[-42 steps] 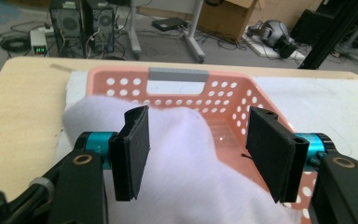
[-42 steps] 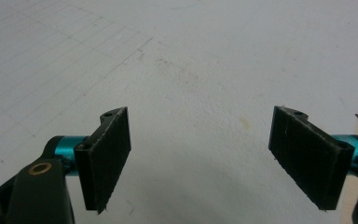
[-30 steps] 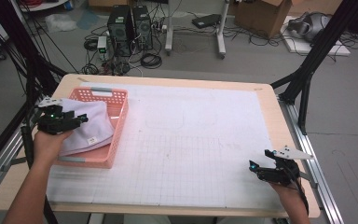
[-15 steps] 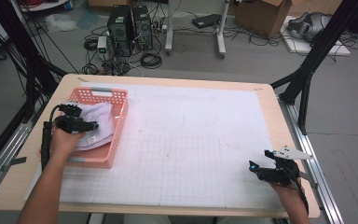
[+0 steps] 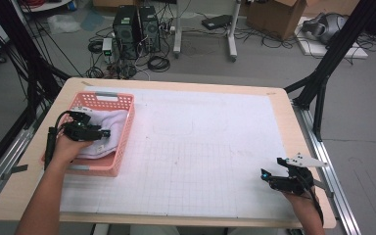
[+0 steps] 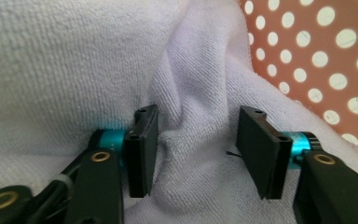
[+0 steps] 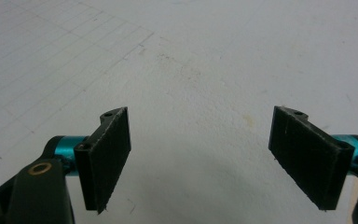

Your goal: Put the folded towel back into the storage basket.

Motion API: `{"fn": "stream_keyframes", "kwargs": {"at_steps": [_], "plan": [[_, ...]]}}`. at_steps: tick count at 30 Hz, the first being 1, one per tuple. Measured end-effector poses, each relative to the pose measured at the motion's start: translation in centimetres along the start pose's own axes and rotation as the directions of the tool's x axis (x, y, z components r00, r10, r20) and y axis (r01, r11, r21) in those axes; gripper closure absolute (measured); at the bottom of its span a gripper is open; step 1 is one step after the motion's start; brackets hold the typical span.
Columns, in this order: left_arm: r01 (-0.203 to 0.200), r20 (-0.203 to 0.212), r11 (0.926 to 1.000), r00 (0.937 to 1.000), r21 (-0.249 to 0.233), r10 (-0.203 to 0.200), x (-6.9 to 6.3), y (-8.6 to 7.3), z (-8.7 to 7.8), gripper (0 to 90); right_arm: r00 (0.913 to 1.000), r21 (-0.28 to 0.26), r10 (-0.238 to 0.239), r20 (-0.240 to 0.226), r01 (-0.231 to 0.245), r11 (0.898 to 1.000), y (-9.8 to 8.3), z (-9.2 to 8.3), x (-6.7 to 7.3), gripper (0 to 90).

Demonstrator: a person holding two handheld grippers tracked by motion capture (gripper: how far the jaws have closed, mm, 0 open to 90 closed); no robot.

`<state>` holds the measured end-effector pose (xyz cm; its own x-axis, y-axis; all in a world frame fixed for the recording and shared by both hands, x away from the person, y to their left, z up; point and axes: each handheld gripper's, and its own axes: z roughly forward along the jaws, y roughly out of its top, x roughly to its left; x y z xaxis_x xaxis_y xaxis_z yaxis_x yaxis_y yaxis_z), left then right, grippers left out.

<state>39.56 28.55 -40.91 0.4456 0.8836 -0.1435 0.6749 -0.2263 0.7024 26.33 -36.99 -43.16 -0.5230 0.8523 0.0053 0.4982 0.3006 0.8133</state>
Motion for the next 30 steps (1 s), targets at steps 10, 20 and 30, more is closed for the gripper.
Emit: {"fn": "stream_keyframes", "kwargs": {"at_steps": [10, 20, 30], "plan": [[0.130, -0.281, 0.9891, 0.9486, -0.069, -0.145, 1.3, 0.1, 0.0, 37.4, 1.0000, 0.006, 0.005, -0.004, -0.005, 1.000, -0.1, 0.0, 0.1, 19.8], [0.151, -0.170, 0.9695, 0.9679, -0.193, -0.185, 0.4, 0.6, -1.8, 38.6, 1.0000, 0.008, 0.006, 0.004, -0.006, 1.000, -0.2, 0.0, -0.1, 19.8], [0.025, -0.025, 0.9994, 0.9994, 0.024, -0.025, -1.7, 0.3, 0.8, 49.0, 1.0000, 0.010, 0.001, 0.000, -0.001, 1.000, -0.1, 0.0, 0.1, 19.8]]}}
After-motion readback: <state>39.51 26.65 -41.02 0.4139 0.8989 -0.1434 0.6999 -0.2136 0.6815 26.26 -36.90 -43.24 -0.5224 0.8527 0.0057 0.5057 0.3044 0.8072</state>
